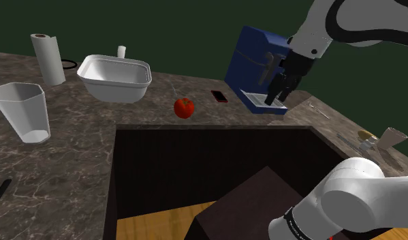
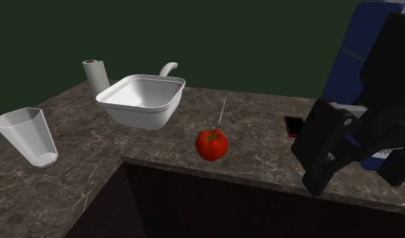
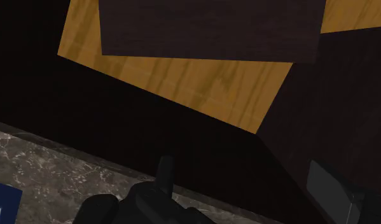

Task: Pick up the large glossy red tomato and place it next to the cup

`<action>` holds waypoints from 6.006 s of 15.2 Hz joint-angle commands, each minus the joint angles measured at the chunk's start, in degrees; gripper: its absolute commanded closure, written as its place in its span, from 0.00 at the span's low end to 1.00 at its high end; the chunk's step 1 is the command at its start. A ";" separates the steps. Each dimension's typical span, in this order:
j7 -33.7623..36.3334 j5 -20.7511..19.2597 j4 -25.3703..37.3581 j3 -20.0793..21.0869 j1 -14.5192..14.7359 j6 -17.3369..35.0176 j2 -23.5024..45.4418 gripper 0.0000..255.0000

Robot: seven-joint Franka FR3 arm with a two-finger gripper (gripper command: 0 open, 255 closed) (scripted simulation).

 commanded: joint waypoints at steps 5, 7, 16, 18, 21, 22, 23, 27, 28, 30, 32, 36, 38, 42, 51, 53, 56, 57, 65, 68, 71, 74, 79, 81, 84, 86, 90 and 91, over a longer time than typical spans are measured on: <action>-1.35 -4.00 -6.30 3.85 1.74 12.94 1.21 0.00; -1.53 -6.38 -9.04 5.78 2.27 19.70 2.58 0.00; 5.66 -25.39 -16.03 17.80 -3.38 51.43 15.71 0.00; 10.94 -33.71 -15.70 22.76 -8.37 57.84 19.82 0.00; 24.05 -51.86 -12.94 33.82 -20.23 65.08 26.06 0.00; 30.05 -59.68 -11.28 38.31 -24.93 66.26 28.22 0.00; 36.58 -68.13 -9.30 42.73 -29.29 66.41 30.60 0.00; 56.35 -97.91 -1.68 54.05 -36.92 56.34 44.02 0.00; 58.51 -103.33 -0.30 54.70 -36.34 52.38 47.97 0.00; 60.61 -112.58 2.13 55.04 -34.53 44.60 55.68 0.00; 60.61 -114.27 3.02 54.29 -33.84 43.30 57.68 0.00; 59.98 -117.04 5.56 52.84 -33.41 41.48 62.31 0.00; 59.51 -118.67 7.27 51.90 -33.11 40.56 65.11 0.00; 59.52 -118.67 7.27 51.87 -33.08 40.57 65.10 0.00; 59.51 -118.67 7.28 51.87 -33.08 40.57 65.10 1.00; 59.52 -118.68 7.28 51.87 -33.07 40.55 65.13 1.00; 59.52 -118.67 7.27 51.88 -33.09 40.57 65.10 1.00; 59.09 -117.95 7.25 52.11 -33.38 41.28 64.21 1.00; 55.04 -111.66 7.34 53.39 -35.56 47.26 57.00 1.00; 53.22 -109.04 7.48 53.60 -36.25 49.56 54.31 1.00; 51.17 -106.25 7.65 53.62 -36.83 51.85 51.66 1.00; 48.87 -103.27 7.85 53.49 -37.32 54.10 49.07 1.00; 44.39 -97.78 8.21 52.89 -37.87 57.63 44.94 1.00; 42.35 -95.39 8.35 52.53 -37.98 58.94 43.37 1.00; 39.00 -91.59 8.56 51.85 -38.01 60.74 41.13 1.00; 36.58 -88.91 8.69 51.31 -37.92 61.81 39.73 1.00; 31.33 -83.24 8.95 49.99 -37.45 63.59 37.15 1.00; 29.94 -81.78 9.02 49.60 -37.24 63.94 36.56 1.00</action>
